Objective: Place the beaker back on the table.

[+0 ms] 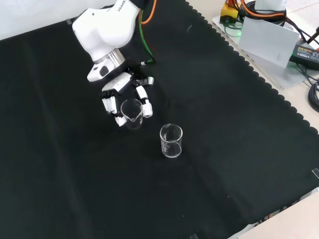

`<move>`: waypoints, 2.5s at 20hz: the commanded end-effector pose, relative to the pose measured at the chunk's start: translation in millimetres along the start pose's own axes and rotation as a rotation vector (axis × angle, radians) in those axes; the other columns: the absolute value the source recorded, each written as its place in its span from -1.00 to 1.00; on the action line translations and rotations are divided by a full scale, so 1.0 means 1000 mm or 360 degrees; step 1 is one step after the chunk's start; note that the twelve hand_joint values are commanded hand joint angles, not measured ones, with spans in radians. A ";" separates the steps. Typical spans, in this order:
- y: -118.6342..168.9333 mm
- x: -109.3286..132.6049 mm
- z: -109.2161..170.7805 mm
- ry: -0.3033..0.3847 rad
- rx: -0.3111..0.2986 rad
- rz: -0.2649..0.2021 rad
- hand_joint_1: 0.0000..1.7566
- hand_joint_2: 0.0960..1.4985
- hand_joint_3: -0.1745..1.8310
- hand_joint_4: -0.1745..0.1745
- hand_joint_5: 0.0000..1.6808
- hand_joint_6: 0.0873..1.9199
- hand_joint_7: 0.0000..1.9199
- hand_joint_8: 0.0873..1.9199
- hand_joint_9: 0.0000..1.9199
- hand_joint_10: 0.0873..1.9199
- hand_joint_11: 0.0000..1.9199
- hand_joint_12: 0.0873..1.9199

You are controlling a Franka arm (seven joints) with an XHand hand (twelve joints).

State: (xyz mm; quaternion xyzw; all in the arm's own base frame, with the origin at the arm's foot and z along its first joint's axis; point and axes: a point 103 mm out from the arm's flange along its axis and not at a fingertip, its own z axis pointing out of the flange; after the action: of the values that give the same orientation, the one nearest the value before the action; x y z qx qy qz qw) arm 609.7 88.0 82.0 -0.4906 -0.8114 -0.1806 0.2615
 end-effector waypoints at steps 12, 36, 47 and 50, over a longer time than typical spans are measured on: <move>-0.001 -0.013 0.016 0.0030 0.0011 0.0034 0.31 -0.13 -0.33 0.92 0.64 -0.65 0.84 -1.00 0.69 -1.00 0.24 -0.18; -0.013 -0.005 0.022 -0.0016 0.0093 0.0028 0.11 -0.37 -0.20 -0.34 -0.56 -0.53 -0.16 -1.00 -0.14 -1.00 -0.98 0.37; -0.032 0.019 -0.010 -0.0111 0.0044 0.0081 0.05 -0.37 -0.25 -0.37 -0.55 -0.78 -0.33 -1.00 -0.27 -1.00 -1.00 0.21; -0.045 0.027 -0.021 -0.0134 0.0014 0.0098 0.05 -0.37 -0.25 -0.38 -0.55 -0.80 -0.36 -1.00 -0.29 -1.00 -1.00 0.19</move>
State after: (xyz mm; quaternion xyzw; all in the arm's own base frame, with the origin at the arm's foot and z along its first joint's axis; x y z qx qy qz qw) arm 579.2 86.5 92.3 -0.5048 -0.8129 -0.1454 0.2517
